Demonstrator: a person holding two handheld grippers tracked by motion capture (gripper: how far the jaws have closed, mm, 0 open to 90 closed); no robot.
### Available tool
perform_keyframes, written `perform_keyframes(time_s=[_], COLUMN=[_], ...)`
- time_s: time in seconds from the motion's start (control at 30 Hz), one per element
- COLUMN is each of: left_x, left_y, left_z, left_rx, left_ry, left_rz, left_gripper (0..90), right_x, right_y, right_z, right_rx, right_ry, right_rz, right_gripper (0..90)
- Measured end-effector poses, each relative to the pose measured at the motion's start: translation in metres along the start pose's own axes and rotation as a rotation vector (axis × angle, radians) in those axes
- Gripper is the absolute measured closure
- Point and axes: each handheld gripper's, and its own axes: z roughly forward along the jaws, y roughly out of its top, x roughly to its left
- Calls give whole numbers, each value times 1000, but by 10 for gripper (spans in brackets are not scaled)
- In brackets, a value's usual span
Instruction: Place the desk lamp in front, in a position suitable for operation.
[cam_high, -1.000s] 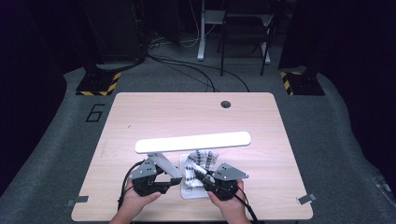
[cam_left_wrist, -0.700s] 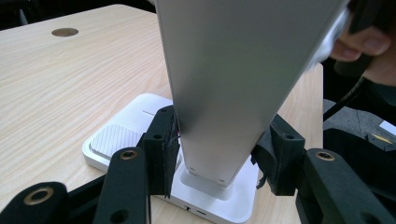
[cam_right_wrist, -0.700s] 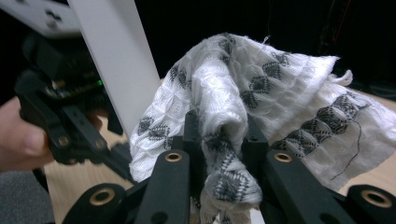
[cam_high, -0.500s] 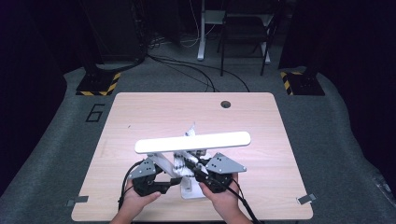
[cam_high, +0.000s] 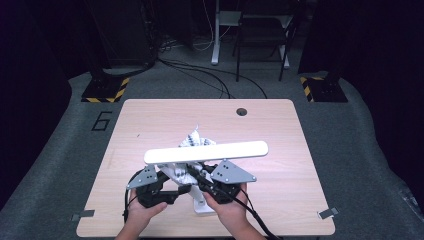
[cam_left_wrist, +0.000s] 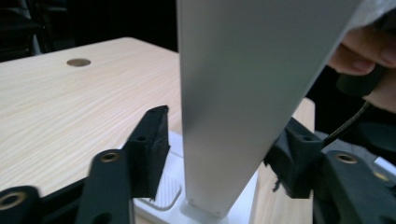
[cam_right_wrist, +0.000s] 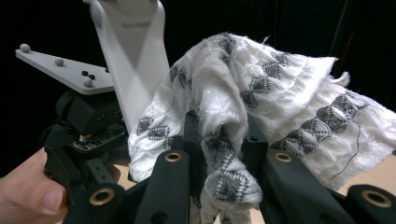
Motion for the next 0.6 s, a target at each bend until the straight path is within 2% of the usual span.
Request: perform_keyframes(time_s=[0.03, 0.1, 0.37, 0.6], left_x=[-1, -2, -5, -7], left_y=[0, 2, 5, 5], left_z=[0, -1, 0, 0], left_rx=[-6, 3, 28, 29], left_ry=[1, 13, 31, 43], left_rz=[2, 14, 39, 30], left_gripper=[505, 528, 538, 540], right_x=[2, 6, 14, 24], right_y=[1, 0, 5, 13], right_z=[0, 0, 1, 3], right_rx=[-14, -22, -78, -100], right_ry=[-1, 0, -7, -10], right_rz=[0, -3, -44, -59], right_gripper=[772, 772, 772, 772])
